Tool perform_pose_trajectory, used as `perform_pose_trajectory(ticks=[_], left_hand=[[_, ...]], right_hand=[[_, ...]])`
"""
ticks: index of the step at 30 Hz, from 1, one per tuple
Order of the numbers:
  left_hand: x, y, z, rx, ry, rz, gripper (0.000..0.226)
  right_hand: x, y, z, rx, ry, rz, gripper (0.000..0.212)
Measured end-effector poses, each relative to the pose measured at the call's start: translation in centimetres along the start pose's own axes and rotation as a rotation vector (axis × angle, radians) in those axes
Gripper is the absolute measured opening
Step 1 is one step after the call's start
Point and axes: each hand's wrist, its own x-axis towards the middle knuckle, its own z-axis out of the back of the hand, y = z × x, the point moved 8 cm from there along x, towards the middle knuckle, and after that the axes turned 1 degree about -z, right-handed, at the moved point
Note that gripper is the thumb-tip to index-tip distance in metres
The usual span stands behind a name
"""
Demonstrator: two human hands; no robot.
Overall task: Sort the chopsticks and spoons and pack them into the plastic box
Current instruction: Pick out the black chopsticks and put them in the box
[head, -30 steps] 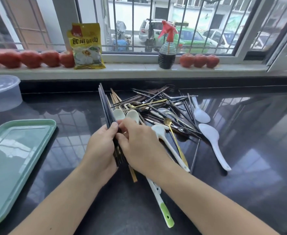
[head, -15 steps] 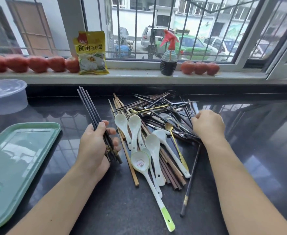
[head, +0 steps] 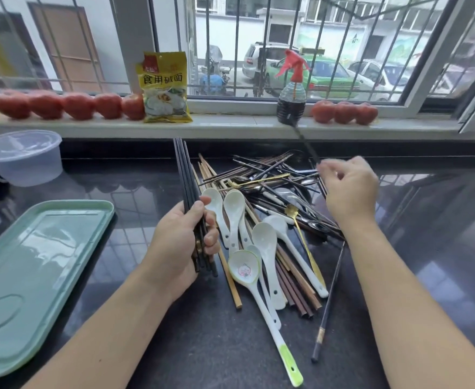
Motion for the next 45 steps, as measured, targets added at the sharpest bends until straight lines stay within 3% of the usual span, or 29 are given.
perform_pose_trajectory(ticks=[2, 5, 7, 11, 15, 16, 18, 20, 22, 24, 27, 30, 36, 38, 40, 45], left_hand=[[-0.4, 0.0, -0.5, 0.001, 0.032, 0.032, 0.020], [-1.1, 0.0, -1.1, -0.001, 0.060, 0.086, 0.020], [-1.3, 0.2, -1.4, -0.011, 0.080, 0.110, 0.020], [-1.3, 1.1, -2.1, 0.055, 0.157, 0.120, 0.021], [-0.5, 1.5, -1.7, 0.091, 0.172, 0.087, 0.015], [-0.3, 1.5, -1.7, 0.101, 0.182, 0.081, 0.015], [0.0, 1.3, -1.4, 0.089, 0.169, 0.068, 0.016], [0.4, 1.1, -0.7, 0.055, 0.113, 0.046, 0.018], [0.7, 0.9, -0.1, 0.040, 0.070, 0.021, 0.018], [1.0, 0.9, 0.5, 0.039, 0.044, 0.009, 0.016], [1.3, 1.0, 1.0, 0.021, 0.031, -0.003, 0.017], [1.1, 0.8, 1.0, 0.001, 0.035, -0.004, 0.017], [0.9, -0.1, 1.2, -0.017, -0.030, -0.013, 0.022], [0.9, -0.3, 1.2, -0.019, -0.034, -0.017, 0.022], [0.9, -0.7, 1.4, -0.006, -0.054, -0.043, 0.021], [1.2, -2.7, 2.7, 0.212, -0.159, -0.193, 0.020]], right_hand=[[-1.6, 5.3, 2.4, 0.278, -0.087, 0.290, 0.016], [-5.8, 10.8, 1.1, 0.412, 0.181, 0.503, 0.020], [-8.3, 12.2, -1.4, 0.339, 0.341, 0.539, 0.022], [-10.2, 12.8, -4.9, 0.160, 0.442, 0.586, 0.023], [-10.6, 12.2, -6.5, 0.134, 0.679, 0.460, 0.042], [-10.1, 11.6, -6.2, 0.155, 0.674, 0.398, 0.045], [-6.9, 8.7, -4.7, 0.120, 0.454, 0.238, 0.037], [-3.8, 4.1, -3.2, -0.169, 0.302, 0.073, 0.019], [-3.0, 0.0, -3.2, -0.449, 0.439, -0.079, 0.018], [-3.6, -2.6, -4.1, -0.508, 0.575, -0.183, 0.017], [-3.5, -3.5, -4.9, -0.569, 0.557, -0.234, 0.013], [-2.5, -2.6, -4.1, -0.597, 0.431, -0.194, 0.017], [-1.3, 0.3, 2.7, -0.390, 0.096, -0.072, 0.018], [-1.0, 1.1, 3.8, -0.244, 0.073, -0.047, 0.016], [-1.4, 2.9, 3.4, -0.132, 0.085, 0.094, 0.018], [-3.6, 6.4, 0.1, -0.197, 0.177, 0.477, 0.018]])
